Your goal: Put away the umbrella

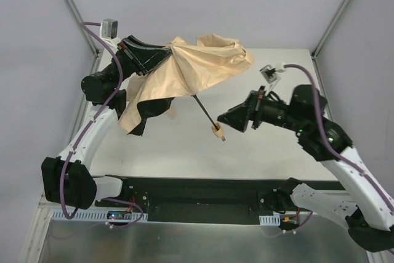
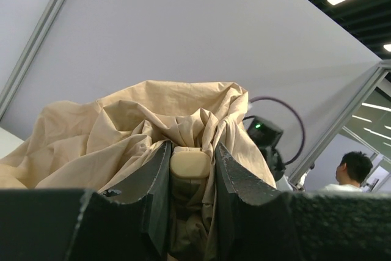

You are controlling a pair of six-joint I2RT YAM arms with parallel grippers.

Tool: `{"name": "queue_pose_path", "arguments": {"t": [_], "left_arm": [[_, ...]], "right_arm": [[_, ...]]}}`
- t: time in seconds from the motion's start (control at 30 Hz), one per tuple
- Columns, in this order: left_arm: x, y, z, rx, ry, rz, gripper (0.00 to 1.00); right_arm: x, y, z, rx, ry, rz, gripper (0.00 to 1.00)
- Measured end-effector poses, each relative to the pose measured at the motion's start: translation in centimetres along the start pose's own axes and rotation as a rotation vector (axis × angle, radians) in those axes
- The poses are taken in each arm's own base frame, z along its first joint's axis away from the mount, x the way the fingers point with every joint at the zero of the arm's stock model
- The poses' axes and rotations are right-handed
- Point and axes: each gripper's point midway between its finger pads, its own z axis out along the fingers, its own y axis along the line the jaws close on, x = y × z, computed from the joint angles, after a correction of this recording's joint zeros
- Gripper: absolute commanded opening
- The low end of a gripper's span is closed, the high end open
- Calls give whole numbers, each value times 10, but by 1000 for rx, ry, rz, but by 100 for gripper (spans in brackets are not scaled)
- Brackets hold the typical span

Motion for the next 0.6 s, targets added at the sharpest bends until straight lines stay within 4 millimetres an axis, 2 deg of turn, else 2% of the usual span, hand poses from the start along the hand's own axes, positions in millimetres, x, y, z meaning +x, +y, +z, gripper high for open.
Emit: {"name": "queue_pose_path", "arguments": {"t": [0.1,0.17,0.23,0.43,0.47,0.57,0.6], "left_arm": [[5,5,-5,-17,0,-25,0],[6,6,-5,-20,1,-40,0],[6,4,-5,-16,1,-41,0],[10,1,-2,-5,7,-55,0],[10,1,-2,-4,7,-55,0],[10,0,0,-1,4,-55,0],[10,0,0,-1,1,-56,0]], "right_arm": [[29,-23,38,-29,73,149,96],[38,-31,57,-49,109,197,97],[36,-29,74,-98,123,217,97],[20,-7,101,-262,108,212,67],[19,-4,103,-279,107,206,53],[18,13,106,-343,103,186,0],[18,16,106,-358,99,170,0]]}}
